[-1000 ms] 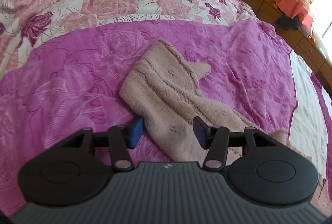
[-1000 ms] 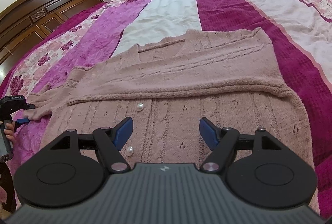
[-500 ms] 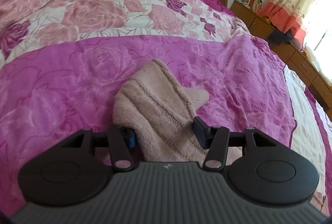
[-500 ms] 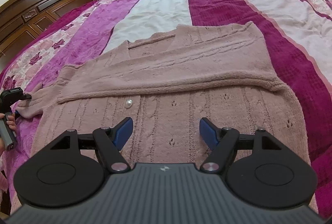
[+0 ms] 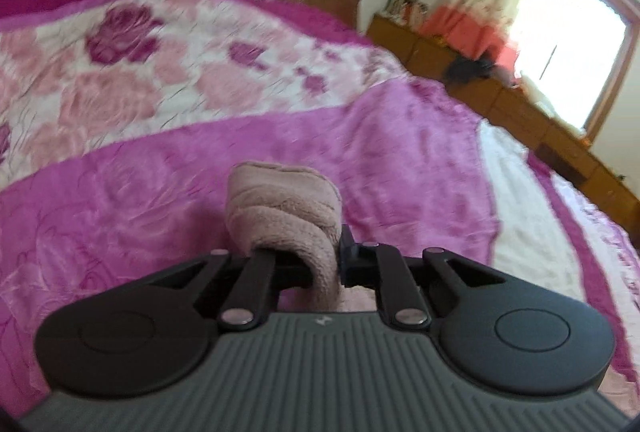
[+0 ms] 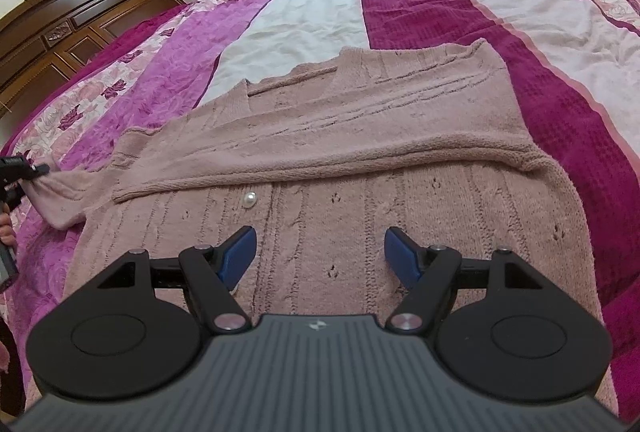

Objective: Fold small clothes
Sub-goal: 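Close the left gripper on the sleeve cuff and lift it, then carry the held sleeve across the cardigan body and open the left gripper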

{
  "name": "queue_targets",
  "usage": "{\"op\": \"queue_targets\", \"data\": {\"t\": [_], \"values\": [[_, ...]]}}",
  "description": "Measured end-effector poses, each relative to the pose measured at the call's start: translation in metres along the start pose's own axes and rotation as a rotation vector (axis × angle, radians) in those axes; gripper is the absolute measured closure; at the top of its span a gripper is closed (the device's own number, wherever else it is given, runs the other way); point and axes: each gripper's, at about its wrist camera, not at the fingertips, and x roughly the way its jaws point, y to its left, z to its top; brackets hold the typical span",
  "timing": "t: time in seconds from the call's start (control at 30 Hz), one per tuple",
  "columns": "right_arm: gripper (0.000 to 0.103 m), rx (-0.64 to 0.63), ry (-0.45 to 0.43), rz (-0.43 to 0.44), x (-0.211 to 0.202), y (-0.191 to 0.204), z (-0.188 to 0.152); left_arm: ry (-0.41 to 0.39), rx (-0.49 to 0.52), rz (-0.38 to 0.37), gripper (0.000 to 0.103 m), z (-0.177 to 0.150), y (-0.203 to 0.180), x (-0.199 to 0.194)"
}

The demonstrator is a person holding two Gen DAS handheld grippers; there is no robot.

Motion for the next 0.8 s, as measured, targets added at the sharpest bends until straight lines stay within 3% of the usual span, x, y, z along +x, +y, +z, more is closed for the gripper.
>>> {"op": "queue_targets", "data": {"t": [0.4, 0.57, 0.8], "values": [[0.026, 0.026, -0.032, 0.015, -0.014, -0.006, -0.002, -0.082, 0.137, -0.189, 0.091, 0.003, -0.094, -0.056], [0.026, 0.035, -0.048, 0.021, -0.021, -0.01, -0.002, -0.107, 0.207, -0.235, 0.091, -0.006, -0.138, -0.068], [0.026, 0.063, -0.066, 0.025, -0.026, -0.02, -0.002, -0.07, 0.264, -0.326, 0.091, -0.036, -0.196, -0.071]]}}
